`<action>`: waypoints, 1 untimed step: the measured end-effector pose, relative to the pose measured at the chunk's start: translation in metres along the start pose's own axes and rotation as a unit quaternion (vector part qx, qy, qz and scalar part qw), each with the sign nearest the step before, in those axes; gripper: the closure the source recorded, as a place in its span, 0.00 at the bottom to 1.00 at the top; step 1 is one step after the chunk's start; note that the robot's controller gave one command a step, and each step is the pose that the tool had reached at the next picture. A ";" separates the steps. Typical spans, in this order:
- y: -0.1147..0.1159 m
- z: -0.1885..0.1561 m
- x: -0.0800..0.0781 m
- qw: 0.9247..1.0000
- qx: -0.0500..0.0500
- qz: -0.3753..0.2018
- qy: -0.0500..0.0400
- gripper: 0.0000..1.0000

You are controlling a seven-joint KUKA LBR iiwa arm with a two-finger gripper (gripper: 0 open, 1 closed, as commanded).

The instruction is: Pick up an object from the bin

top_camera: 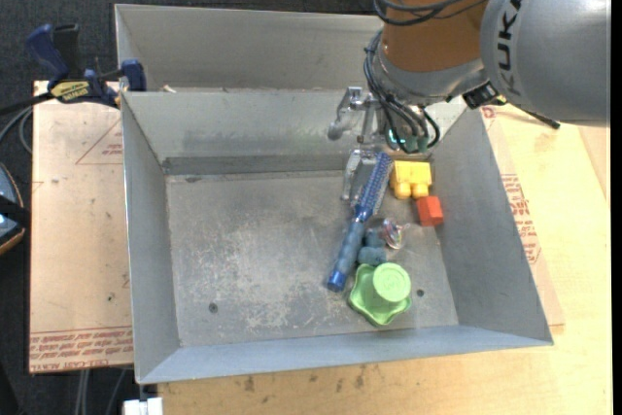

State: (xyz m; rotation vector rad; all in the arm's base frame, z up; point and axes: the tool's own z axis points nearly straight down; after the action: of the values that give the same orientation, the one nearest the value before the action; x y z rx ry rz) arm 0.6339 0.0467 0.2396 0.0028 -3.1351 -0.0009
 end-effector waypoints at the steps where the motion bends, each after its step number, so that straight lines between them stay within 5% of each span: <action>1: -0.076 0.155 -0.018 0.982 0.001 -0.191 -0.008 0.00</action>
Offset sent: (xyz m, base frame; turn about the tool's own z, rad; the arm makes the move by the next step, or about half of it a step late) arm 0.0151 -0.0825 -0.1696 -0.3842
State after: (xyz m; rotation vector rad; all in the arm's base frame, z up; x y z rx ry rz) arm 0.6512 -0.0296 0.0845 0.6034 -3.0922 -0.0005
